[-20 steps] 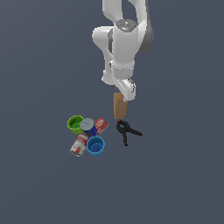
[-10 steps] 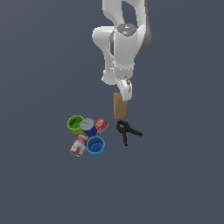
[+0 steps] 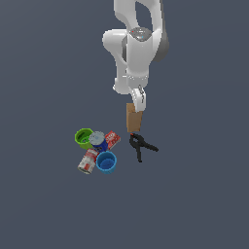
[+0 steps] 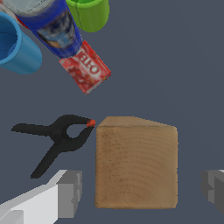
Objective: Pick up a designated object from a clutter of objects.
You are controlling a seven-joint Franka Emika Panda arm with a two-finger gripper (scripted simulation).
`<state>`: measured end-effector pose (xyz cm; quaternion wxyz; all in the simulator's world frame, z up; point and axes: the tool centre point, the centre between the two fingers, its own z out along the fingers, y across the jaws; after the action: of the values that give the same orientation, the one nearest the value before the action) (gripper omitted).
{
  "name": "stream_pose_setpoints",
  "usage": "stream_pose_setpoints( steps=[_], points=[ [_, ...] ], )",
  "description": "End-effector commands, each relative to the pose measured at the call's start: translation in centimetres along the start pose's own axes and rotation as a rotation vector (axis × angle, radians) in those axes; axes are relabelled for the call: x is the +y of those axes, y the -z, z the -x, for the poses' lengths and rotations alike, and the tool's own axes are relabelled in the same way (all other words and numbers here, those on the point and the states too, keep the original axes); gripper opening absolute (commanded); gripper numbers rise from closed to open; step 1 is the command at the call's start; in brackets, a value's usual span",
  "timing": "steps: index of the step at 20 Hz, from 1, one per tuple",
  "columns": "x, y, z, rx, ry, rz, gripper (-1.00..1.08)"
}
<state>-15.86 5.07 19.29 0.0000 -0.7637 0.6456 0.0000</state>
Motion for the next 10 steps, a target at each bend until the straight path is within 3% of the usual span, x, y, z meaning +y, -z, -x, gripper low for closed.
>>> stream_pose_setpoints(
  steps=[1, 10],
  points=[
    [0.0, -0.2, 0.0, 0.0, 0.0, 0.0, 1.0],
    [0.1, -2.9, 0.1, -0.001, -0.002, 0.0, 1.0]
  ],
)
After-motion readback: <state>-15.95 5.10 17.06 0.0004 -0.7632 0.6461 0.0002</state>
